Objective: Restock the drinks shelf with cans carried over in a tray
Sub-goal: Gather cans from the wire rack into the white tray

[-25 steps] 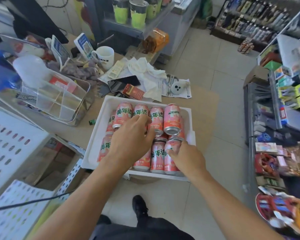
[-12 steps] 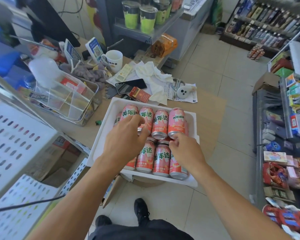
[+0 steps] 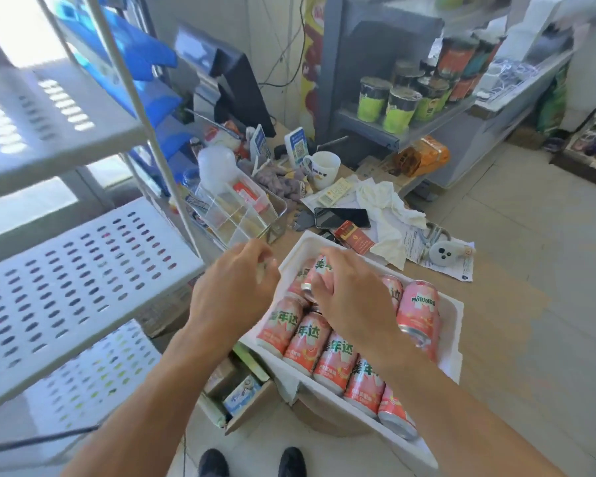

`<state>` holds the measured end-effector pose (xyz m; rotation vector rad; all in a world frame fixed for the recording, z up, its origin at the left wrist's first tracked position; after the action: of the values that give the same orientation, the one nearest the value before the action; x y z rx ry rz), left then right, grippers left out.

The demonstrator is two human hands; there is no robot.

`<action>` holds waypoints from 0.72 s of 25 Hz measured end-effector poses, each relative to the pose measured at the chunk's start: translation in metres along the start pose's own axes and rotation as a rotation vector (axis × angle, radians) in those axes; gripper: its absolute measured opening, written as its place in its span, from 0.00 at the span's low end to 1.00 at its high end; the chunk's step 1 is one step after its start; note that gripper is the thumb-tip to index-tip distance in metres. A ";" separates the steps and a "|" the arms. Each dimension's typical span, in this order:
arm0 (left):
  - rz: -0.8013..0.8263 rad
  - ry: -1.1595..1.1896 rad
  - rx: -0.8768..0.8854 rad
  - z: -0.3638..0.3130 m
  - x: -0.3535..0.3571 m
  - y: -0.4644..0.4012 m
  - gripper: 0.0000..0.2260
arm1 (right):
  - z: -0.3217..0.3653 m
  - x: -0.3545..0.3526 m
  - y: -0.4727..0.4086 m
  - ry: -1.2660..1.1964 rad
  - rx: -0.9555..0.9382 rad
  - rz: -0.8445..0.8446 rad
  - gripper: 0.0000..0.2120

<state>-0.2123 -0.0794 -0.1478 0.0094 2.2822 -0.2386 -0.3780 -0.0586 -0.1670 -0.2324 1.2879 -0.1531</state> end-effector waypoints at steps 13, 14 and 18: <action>-0.569 -0.132 -0.322 0.095 -0.205 0.071 0.11 | 0.225 -0.031 -0.068 -0.195 -0.579 -0.136 0.20; -0.602 -0.134 -0.345 0.102 -0.220 0.079 0.10 | 0.244 -0.033 -0.070 -0.219 -0.600 -0.131 0.20; -0.720 -0.147 -0.427 0.130 -0.280 0.110 0.10 | 0.319 -0.038 -0.070 -0.300 -0.712 -0.118 0.20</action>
<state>0.0787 0.0263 -0.0412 -1.0219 2.0617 -0.1069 -0.0809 -0.0897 -0.0304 -0.9066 0.9866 0.2423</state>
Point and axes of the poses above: each hand's wrist, its own y-axis away from the middle knuckle, its own x-axis out of the palm, z = x × y, the point moved 10 cm from there along -y, towards the middle knuckle, and after that the axes turned 11 degrees about y, right-handed, at the moved point
